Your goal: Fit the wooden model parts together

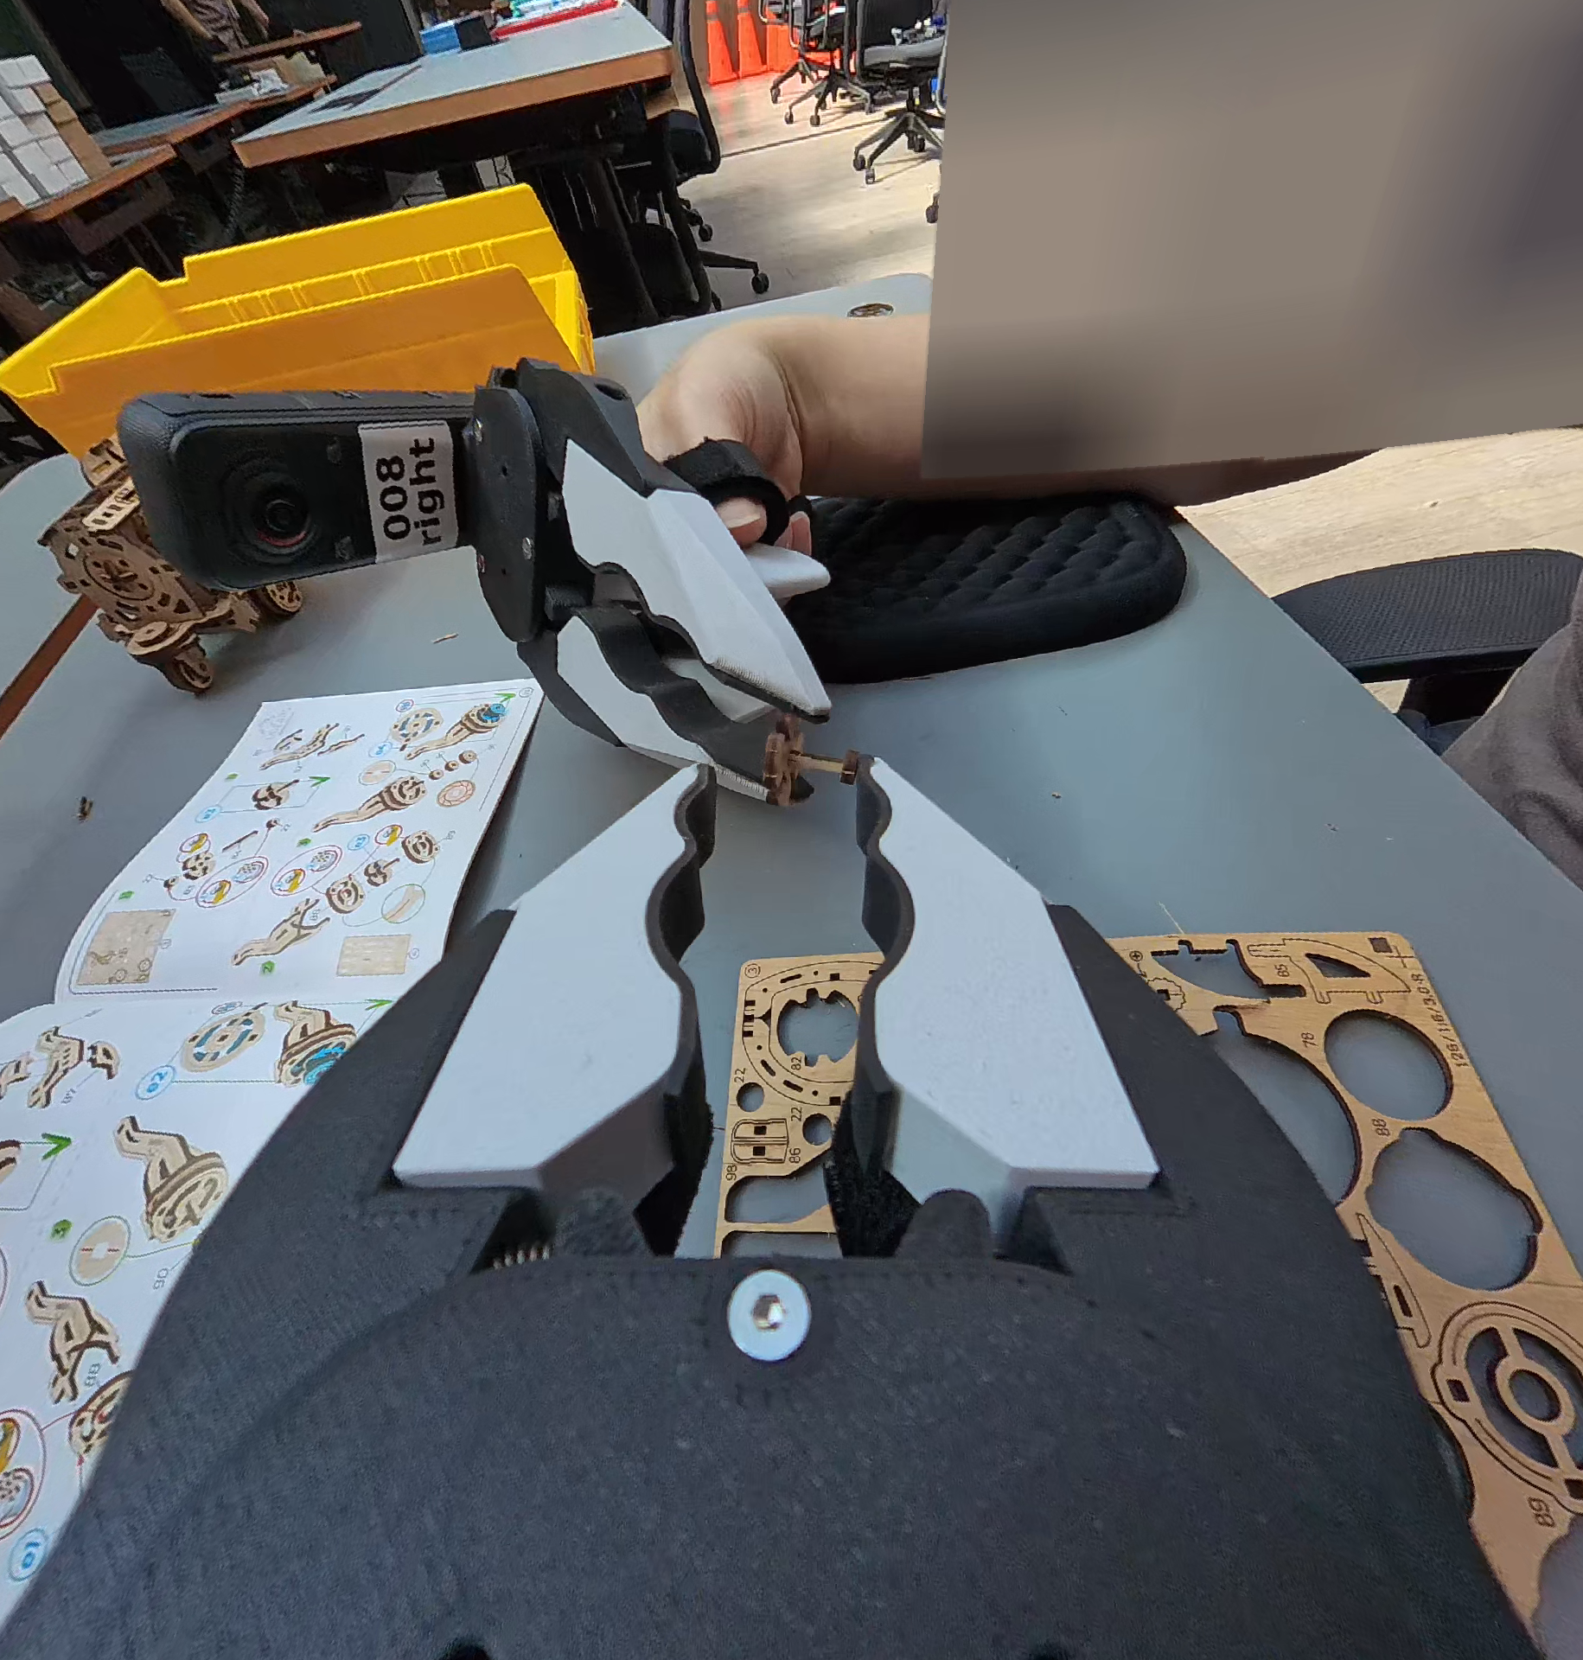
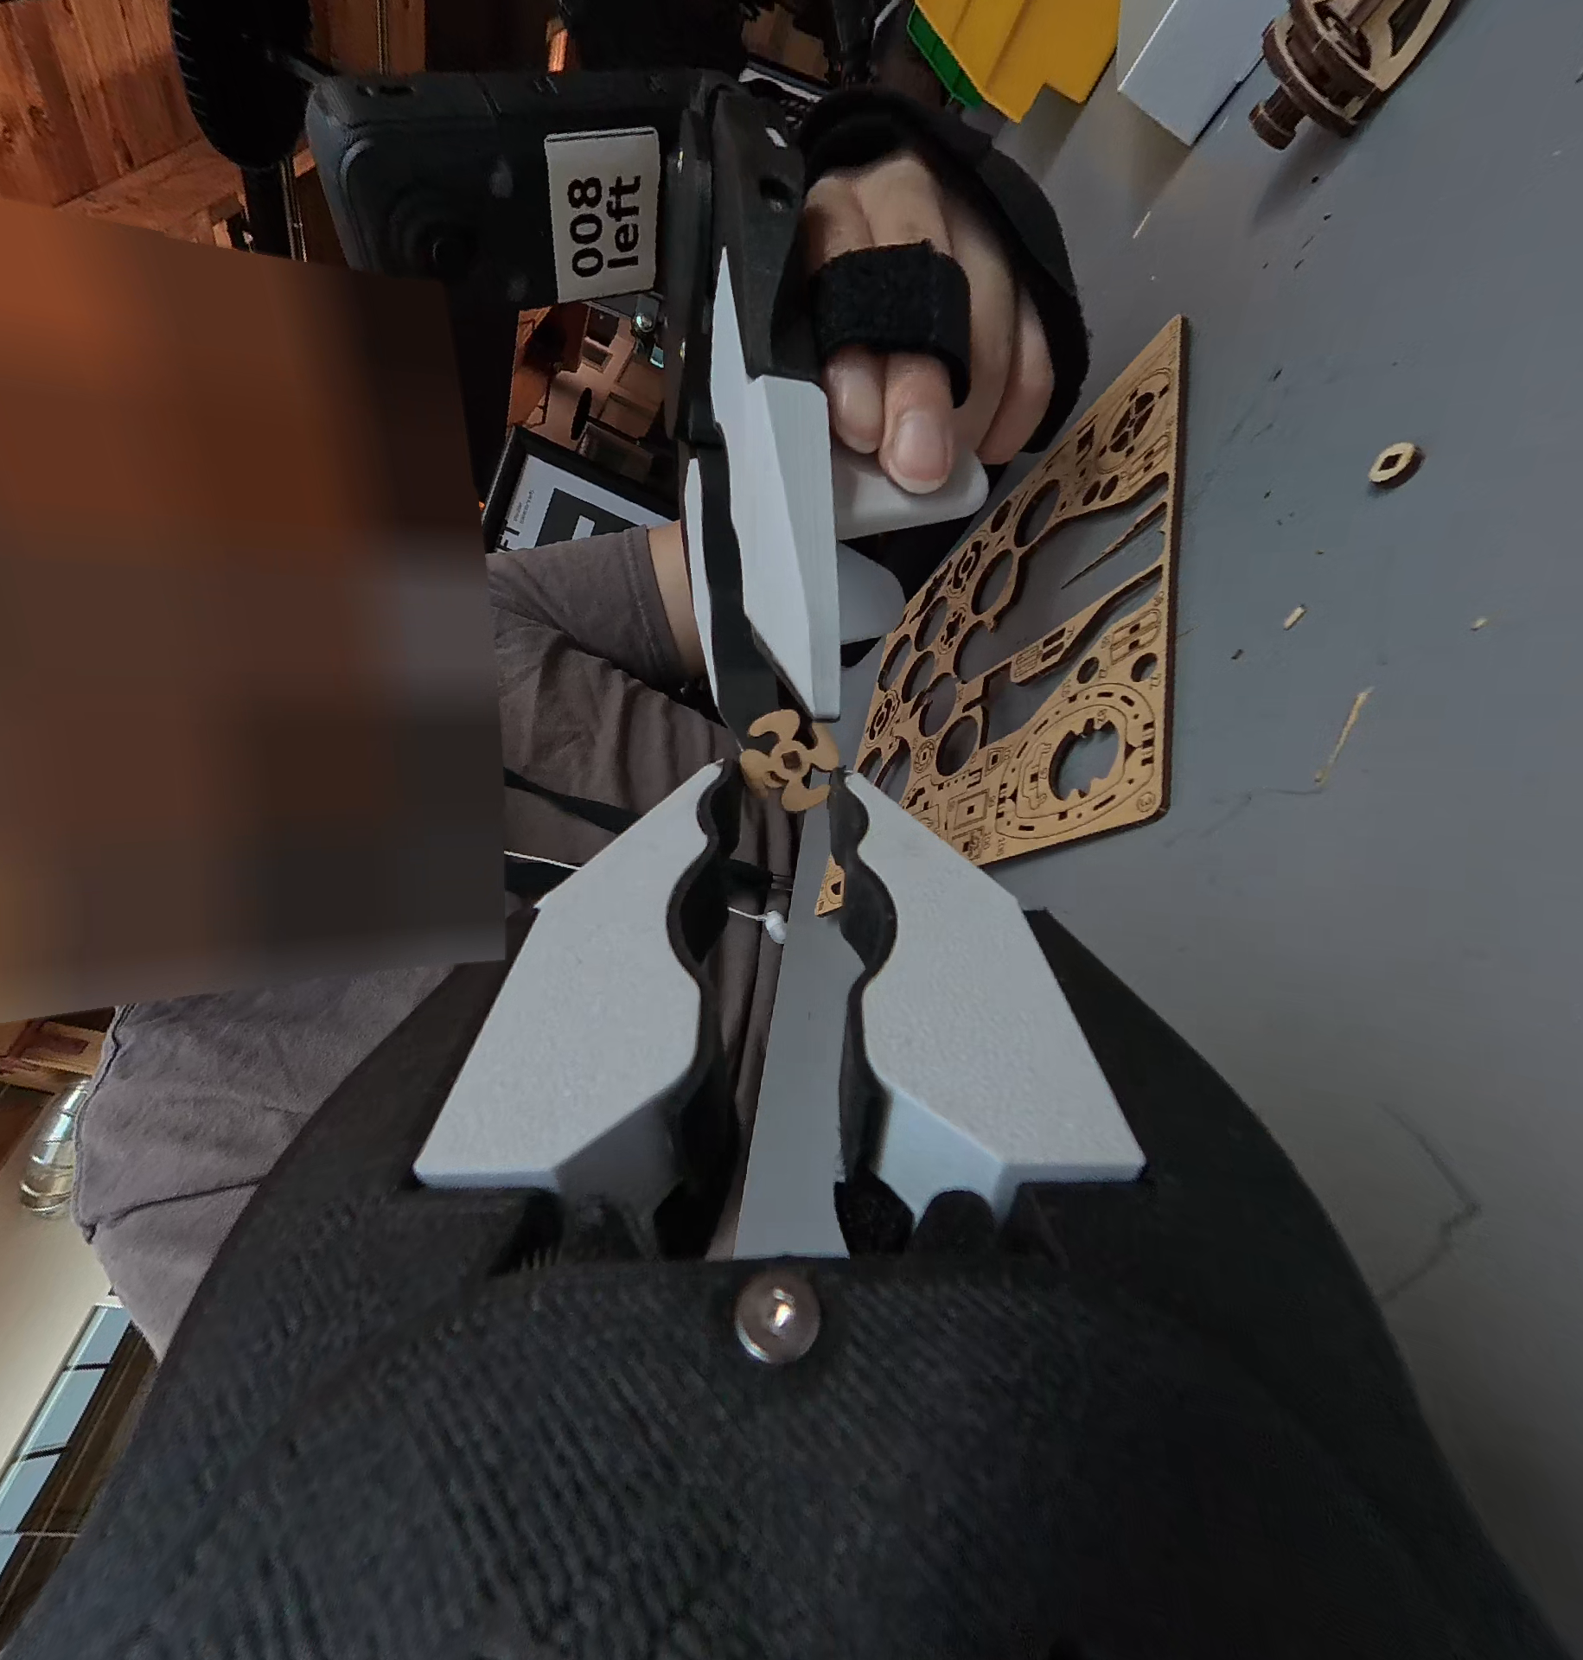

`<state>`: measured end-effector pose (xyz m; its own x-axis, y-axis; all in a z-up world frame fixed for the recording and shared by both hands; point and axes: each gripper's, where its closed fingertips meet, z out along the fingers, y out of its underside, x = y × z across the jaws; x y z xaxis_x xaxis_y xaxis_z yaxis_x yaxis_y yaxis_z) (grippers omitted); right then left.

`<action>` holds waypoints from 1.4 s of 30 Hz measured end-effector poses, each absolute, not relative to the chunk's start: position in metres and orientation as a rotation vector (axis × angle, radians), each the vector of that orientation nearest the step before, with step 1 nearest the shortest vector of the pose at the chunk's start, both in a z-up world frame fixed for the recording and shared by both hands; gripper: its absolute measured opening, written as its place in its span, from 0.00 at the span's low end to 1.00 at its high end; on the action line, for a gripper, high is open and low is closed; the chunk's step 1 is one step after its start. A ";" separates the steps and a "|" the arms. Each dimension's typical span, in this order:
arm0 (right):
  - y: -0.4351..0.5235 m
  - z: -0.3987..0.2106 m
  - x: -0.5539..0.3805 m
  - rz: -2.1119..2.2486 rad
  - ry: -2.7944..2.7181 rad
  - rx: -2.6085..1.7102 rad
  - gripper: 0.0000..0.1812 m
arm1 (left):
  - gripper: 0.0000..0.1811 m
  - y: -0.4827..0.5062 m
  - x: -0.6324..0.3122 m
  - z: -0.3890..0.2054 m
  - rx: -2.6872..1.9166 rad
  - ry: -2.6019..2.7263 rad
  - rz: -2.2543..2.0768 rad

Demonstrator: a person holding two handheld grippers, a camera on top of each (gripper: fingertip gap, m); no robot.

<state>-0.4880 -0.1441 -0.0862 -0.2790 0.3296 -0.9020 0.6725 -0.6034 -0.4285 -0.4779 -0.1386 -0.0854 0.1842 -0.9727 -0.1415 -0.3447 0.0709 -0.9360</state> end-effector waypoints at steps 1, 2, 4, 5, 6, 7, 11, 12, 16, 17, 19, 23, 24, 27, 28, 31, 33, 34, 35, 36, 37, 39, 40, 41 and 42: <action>-0.144 -0.087 -0.488 -1.968 1.242 1.713 0.10 | 0.16 -0.139 -0.478 -0.086 -1.460 1.344 -0.794; -0.142 -0.087 -0.489 -1.972 1.240 1.722 0.10 | 0.13 -0.141 -0.477 -0.087 -1.458 1.355 -0.801; -0.143 -0.087 -0.489 -1.972 1.256 1.717 0.10 | 0.09 -0.143 -0.477 -0.087 -1.454 1.362 -0.822; -0.143 -0.087 -0.489 -1.972 1.267 1.719 0.10 | 0.10 -0.144 -0.477 -0.087 -1.454 1.359 -0.832; -0.143 -0.087 -0.489 -1.974 1.274 1.724 0.10 | 0.10 -0.143 -0.477 -0.087 -1.454 1.354 -0.839; -0.142 -0.087 -0.489 -1.979 1.280 1.728 0.10 | 0.10 -0.143 -0.477 -0.086 -1.454 1.347 -0.842; -0.138 -0.083 -0.492 -2.012 1.248 1.738 0.10 | 0.17 -0.140 -0.477 -0.088 -1.463 1.342 -0.809; -0.139 -0.083 -0.492 -2.009 1.251 1.740 0.10 | 0.16 -0.140 -0.477 -0.088 -1.458 1.347 -0.800; -0.143 -0.086 -0.492 -1.982 1.276 1.737 0.10 | 0.12 -0.140 -0.475 -0.089 -1.446 1.348 -0.787; -0.143 -0.086 -0.492 -1.981 1.280 1.737 0.10 | 0.12 -0.140 -0.475 -0.089 -1.446 1.350 -0.792; -0.144 -0.086 -0.492 -1.980 1.288 1.734 0.10 | 0.12 -0.141 -0.475 -0.089 -1.437 1.354 -0.792; -0.147 -0.087 -0.491 -1.967 1.319 1.728 0.10 | 0.11 -0.145 -0.474 -0.088 -1.410 1.378 -0.788; -0.147 -0.087 -0.491 -1.966 1.333 1.732 0.10 | 0.11 -0.145 -0.474 -0.089 -1.408 1.382 -0.783; -0.148 -0.085 -0.491 -1.971 1.377 1.739 0.10 | 0.10 -0.145 -0.474 -0.087 -1.406 1.381 -0.782; -0.148 -0.085 -0.491 -1.972 1.392 1.740 0.10 | 0.10 -0.146 -0.474 -0.087 -1.404 1.383 -0.784; -0.149 -0.084 -0.491 -1.969 1.398 1.734 0.10 | 0.10 -0.147 -0.474 -0.086 -1.397 1.390 -0.781; -0.148 -0.083 -0.490 -1.983 1.367 1.723 0.10 | 0.10 -0.146 -0.473 -0.085 -1.398 1.382 -0.772; -0.147 -0.081 -0.490 -1.999 1.341 1.709 0.09 | 0.10 -0.145 -0.473 -0.083 -1.406 1.371 -0.771; -0.147 -0.078 -0.489 -2.015 1.317 1.687 0.10 | 0.11 -0.145 -0.473 -0.081 -1.418 1.355 -0.786; -0.147 -0.077 -0.489 -2.024 1.297 1.670 0.10 | 0.14 -0.147 -0.472 -0.079 -1.431 1.348 -0.821; -0.147 -0.076 -0.489 -2.030 1.281 1.663 0.10 | 0.17 -0.150 -0.472 -0.078 -1.444 1.344 -0.863; -0.148 -0.071 -0.488 -2.057 1.243 1.621 0.10 | 0.17 -0.150 -0.473 -0.074 -1.449 1.312 -0.926; -0.150 -0.068 -0.488 -2.071 1.227 1.594 0.10 | 0.16 -0.151 -0.473 -0.071 -1.439 1.297 -0.954; -0.151 -0.065 -0.488 -2.085 1.212 1.567 0.10 | 0.15 -0.151 -0.473 -0.068 -1.430 1.284 -0.978; -0.152 -0.061 -0.487 -2.102 1.200 1.537 0.10 | 0.14 -0.152 -0.474 -0.065 -1.421 1.274 -0.995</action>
<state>-0.4875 -0.1520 -0.0614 -0.3984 0.2412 -0.8849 0.6393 -0.6188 -0.4565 -0.4739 -0.1523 -0.0645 0.1259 -0.9918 -0.0218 -0.2193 -0.0064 -0.9756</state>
